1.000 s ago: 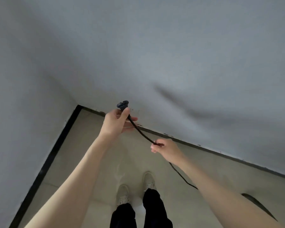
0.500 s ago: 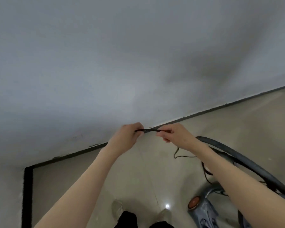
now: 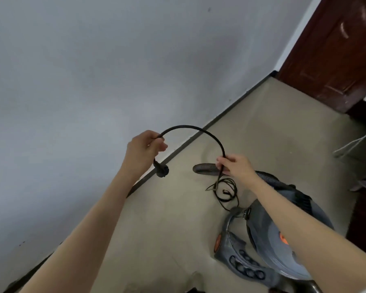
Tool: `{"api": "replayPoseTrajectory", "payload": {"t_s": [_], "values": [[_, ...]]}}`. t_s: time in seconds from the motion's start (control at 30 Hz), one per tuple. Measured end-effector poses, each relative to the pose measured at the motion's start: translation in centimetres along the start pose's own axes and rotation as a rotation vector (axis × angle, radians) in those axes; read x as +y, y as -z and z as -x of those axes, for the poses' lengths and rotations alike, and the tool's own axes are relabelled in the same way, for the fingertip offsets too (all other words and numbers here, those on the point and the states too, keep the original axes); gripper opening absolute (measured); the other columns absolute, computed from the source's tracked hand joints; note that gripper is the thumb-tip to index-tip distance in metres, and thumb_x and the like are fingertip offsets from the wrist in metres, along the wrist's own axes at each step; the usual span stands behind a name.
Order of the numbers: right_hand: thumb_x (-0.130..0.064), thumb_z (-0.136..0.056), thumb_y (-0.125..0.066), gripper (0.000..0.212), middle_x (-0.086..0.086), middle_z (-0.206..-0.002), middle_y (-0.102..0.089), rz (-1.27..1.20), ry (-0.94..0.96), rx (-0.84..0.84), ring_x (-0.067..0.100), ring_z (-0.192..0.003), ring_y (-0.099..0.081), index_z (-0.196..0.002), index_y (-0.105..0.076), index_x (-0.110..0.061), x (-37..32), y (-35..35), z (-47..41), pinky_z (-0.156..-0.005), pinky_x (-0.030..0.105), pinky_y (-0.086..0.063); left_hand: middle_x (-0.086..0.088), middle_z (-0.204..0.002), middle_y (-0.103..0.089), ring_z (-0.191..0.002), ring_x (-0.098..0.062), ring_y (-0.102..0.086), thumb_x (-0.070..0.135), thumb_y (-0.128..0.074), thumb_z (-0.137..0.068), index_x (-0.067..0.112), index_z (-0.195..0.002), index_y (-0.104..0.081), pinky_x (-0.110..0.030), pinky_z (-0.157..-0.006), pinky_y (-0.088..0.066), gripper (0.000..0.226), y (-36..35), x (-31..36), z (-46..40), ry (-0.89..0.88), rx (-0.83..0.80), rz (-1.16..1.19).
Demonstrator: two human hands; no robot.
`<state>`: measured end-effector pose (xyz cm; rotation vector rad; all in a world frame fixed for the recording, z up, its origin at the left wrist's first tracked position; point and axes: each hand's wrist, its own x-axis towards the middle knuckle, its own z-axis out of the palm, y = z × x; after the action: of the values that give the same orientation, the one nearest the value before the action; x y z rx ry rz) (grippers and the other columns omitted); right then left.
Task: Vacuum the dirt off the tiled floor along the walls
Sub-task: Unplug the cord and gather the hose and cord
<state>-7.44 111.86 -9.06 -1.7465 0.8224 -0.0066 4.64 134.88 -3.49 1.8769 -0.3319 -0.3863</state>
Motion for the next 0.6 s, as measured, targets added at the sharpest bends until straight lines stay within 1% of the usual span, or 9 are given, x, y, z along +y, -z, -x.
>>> {"api": "replayPoseTrajectory", "payload": {"t_s": [0.07,0.1,0.17,0.23,0.33,0.4,0.5,0.57,0.6], "values": [[-0.008,-0.096,-0.058,0.017,0.009,-0.080,-0.067,-0.196,-0.042,0.076,0.017,-0.072,-0.066,-0.103,-0.066,0.005,-0.5,2.9,-0.2,-0.059,0.017,-0.056,0.000,-0.083,-0.073,-0.089,-0.019,-0.067,0.013,-0.054,-0.090,0.020,-0.080,-0.060,-0.035,-0.085,-0.052,0.013,-2.7,-0.2,-0.5,0.068,-0.063,-0.115],[-0.008,-0.095,-0.060,0.012,0.007,-0.078,-0.069,-0.248,-0.044,0.094,0.015,-0.067,-0.068,-0.098,-0.067,0.001,-0.8,4.2,-0.2,-0.057,0.017,-0.055,-0.004,-0.086,-0.072,-0.089,-0.021,-0.067,0.013,-0.055,-0.090,0.020,-0.080,-0.059,-0.036,-0.085,-0.052,0.013,-4.1,-0.4,-0.7,0.097,-0.090,-0.152],[-0.009,-0.092,-0.064,0.006,0.005,-0.074,-0.073,-0.304,-0.023,0.101,0.012,-0.063,-0.070,-0.090,-0.069,-0.007,-1.4,6.7,-0.1,-0.057,0.020,-0.056,-0.009,-0.087,-0.071,-0.083,-0.024,-0.065,0.011,-0.057,-0.088,0.017,-0.080,-0.059,-0.034,-0.080,-0.052,0.011,-6.8,-0.5,-1.1,0.145,-0.157,-0.180],[-0.011,-0.091,-0.067,0.004,0.003,-0.072,-0.074,-0.336,-0.008,0.098,0.015,-0.065,-0.071,-0.089,-0.069,-0.009,-1.9,8.6,0.0,-0.061,0.024,-0.059,-0.011,-0.083,-0.069,-0.077,-0.026,-0.060,0.007,-0.060,-0.086,0.016,-0.080,-0.061,-0.033,-0.076,-0.050,0.010,-9.3,-0.4,-1.6,0.172,-0.247,-0.160],[-0.012,-0.091,-0.067,0.007,0.008,-0.073,-0.073,-0.428,0.001,0.102,0.022,-0.068,-0.072,-0.087,-0.070,-0.007,-2.6,11.0,0.2,-0.063,0.029,-0.059,-0.006,-0.087,-0.069,-0.088,-0.022,-0.066,0.008,-0.056,-0.090,0.014,-0.093,-0.064,-0.035,-0.088,-0.050,0.010,-13.1,-0.1,-2.3,0.138,-0.389,-0.148],[-0.013,-0.091,-0.067,0.009,0.010,-0.075,-0.073,-0.497,0.010,0.120,0.024,-0.070,-0.072,-0.086,-0.070,-0.006,-3.0,12.2,0.0,-0.063,0.030,-0.059,0.000,-0.091,-0.068,-0.092,-0.018,-0.067,0.011,-0.053,-0.094,0.015,-0.102,-0.062,-0.033,-0.091,-0.049,0.012,-15.6,0.3,-3.2,0.099,-0.440,-0.143],[-0.011,-0.093,-0.064,0.011,0.011,-0.075,-0.073,-0.618,0.011,0.162,0.024,-0.070,-0.073,-0.086,-0.067,-0.004,-3.6,13.5,-0.9,-0.062,0.031,-0.060,-0.002,-0.110,-0.062,-0.104,-0.019,-0.062,0.008,-0.053,-0.095,0.010,-0.122,-0.057,-0.027,-0.095,-0.045,0.027,-19.4,0.6,-5.0,0.048,-0.525,-0.135],[-0.011,-0.094,-0.061,0.013,0.012,-0.073,-0.073,-0.719,0.001,0.200,0.023,-0.068,-0.073,-0.085,-0.064,-0.003,-4.3,14.2,-1.9,-0.061,0.030,-0.060,-0.004,-0.124,-0.056,-0.119,-0.019,-0.052,0.002,-0.054,-0.093,0.004,-0.132,-0.048,-0.036,-0.105,-0.040,0.039,-21.6,0.7,-6.4,0.011,-0.636,-0.100],[-0.011,-0.095,-0.060,0.014,0.012,-0.072,-0.073,-0.771,-0.003,0.214,0.022,-0.066,-0.073,-0.083,-0.063,-0.003,-4.7,14.5,-2.4,-0.060,0.030,-0.060,-0.004,-0.123,-0.056,-0.119,-0.019,-0.051,-0.001,-0.054,-0.092,0.002,-0.132,-0.047,-0.041,-0.106,-0.040,0.040,-22.6,0.6,-7.2,-0.001,-0.689,-0.069]]}}
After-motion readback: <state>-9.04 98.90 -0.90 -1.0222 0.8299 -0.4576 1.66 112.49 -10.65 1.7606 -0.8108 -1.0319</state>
